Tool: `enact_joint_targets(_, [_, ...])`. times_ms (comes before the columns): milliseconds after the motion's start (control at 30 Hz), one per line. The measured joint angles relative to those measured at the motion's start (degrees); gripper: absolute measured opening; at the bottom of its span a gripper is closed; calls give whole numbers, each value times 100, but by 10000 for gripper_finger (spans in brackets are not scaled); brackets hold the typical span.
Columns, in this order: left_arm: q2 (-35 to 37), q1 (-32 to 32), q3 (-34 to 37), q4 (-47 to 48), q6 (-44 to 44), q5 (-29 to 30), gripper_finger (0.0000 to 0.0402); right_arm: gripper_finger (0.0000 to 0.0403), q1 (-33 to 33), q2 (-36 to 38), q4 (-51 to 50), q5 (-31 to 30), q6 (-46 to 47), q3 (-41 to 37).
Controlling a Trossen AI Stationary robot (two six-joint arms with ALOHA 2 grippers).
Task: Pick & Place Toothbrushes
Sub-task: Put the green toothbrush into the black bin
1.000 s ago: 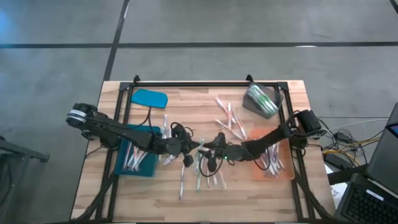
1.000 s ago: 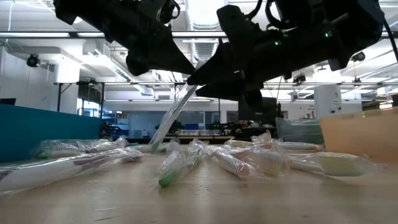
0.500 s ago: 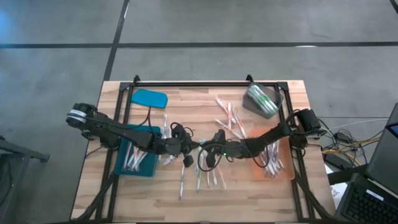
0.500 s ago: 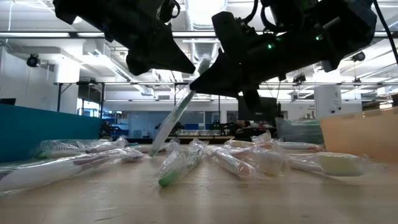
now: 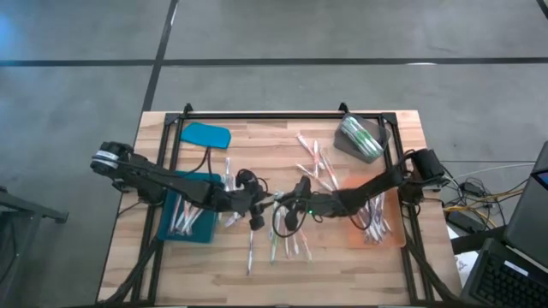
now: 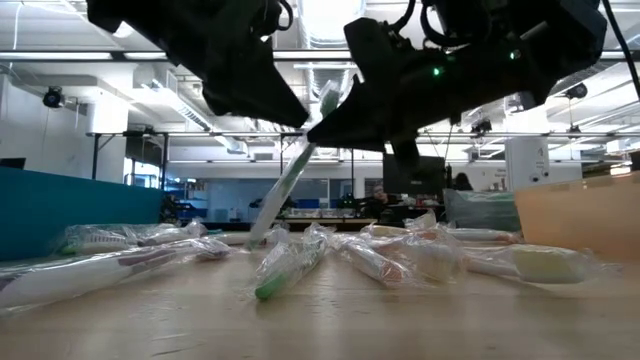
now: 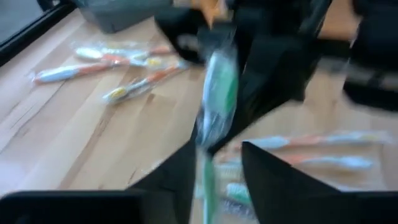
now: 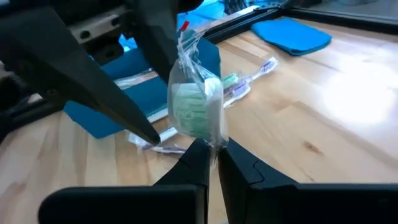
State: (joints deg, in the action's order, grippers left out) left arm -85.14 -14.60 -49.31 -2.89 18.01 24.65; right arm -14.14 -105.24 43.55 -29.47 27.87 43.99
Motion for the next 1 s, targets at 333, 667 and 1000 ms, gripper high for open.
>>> enact_joint_targets(333, [2, 27, -103, 585, -46, 507, 243, 13, 318, 1446, -2156, -2, -254, -7])
enact_joint_targets(667, [4, 117, -103, 358, -296, 535, 243, 13, 765, 3250, -4223, -13, -308, -7])
enact_joint_targets(1000, [7, 680, 28, -590, -955, -691, 240, 13, 1646, 4465, -6537, -26, -401, 445])
